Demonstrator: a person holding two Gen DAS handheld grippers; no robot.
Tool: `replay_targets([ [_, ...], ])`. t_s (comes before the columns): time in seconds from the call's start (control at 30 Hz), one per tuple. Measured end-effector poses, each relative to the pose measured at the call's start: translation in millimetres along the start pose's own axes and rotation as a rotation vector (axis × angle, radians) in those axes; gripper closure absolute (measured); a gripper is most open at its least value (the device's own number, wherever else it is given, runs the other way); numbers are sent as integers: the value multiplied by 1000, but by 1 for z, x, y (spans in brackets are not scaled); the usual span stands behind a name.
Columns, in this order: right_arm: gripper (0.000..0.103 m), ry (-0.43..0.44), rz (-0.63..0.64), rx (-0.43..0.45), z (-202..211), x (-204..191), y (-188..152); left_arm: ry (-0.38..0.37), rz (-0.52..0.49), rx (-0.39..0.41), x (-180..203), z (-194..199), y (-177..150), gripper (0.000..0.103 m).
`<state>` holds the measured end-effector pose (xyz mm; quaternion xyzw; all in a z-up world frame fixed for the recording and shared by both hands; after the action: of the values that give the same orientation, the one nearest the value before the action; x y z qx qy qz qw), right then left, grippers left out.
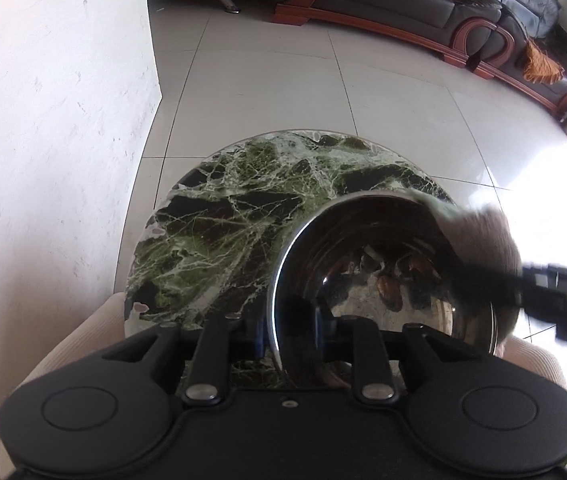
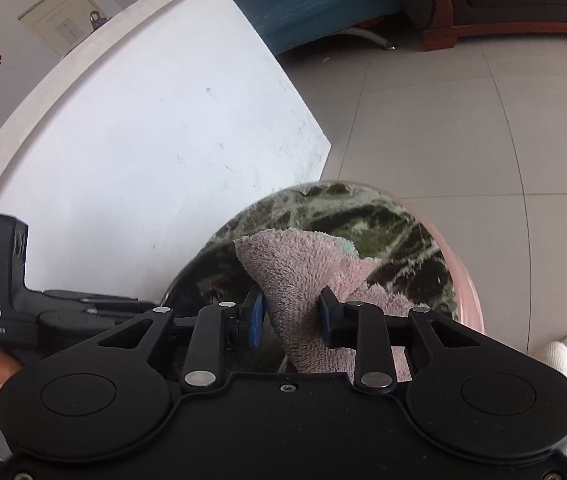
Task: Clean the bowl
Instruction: 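Wipe the towel down the bowl's outer side with the right gripper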
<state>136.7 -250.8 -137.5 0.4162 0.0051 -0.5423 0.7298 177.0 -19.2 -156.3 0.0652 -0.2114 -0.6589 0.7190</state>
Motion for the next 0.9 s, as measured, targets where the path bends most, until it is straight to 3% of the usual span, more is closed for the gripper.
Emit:
replay_targets([
  [0.17, 75, 3, -8, -15, 4, -4, -16, -6, -15, -9, 0, -1, 1, 81],
  [0.27, 75, -32, 47, 1, -1, -8, 3, -6, -23, -16, 1, -1, 2, 81],
  [0.47, 75, -24, 65, 19, -16, -9, 30, 15, -33, -8, 5, -1, 1, 78],
  [0.8, 75, -22, -6, -33, -7, -3, -14, 6, -27, -7, 6, -2, 2, 78],
  [0.9, 75, -34, 15, -29, -6, -6, -11, 6, -36, -10, 6, -3, 1, 76],
])
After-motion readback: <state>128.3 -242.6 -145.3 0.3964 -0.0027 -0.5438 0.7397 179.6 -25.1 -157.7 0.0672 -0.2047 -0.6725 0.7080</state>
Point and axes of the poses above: each gripper's, at about its wrist camera, not at the fingertips, and z roughly against the way its jaws point, x to its right, y to its top, the point moved 5 cm from there along -z, roughly the way its jaws point, and after that the axes turned 9 degrees about z, right-handed, at the moved point
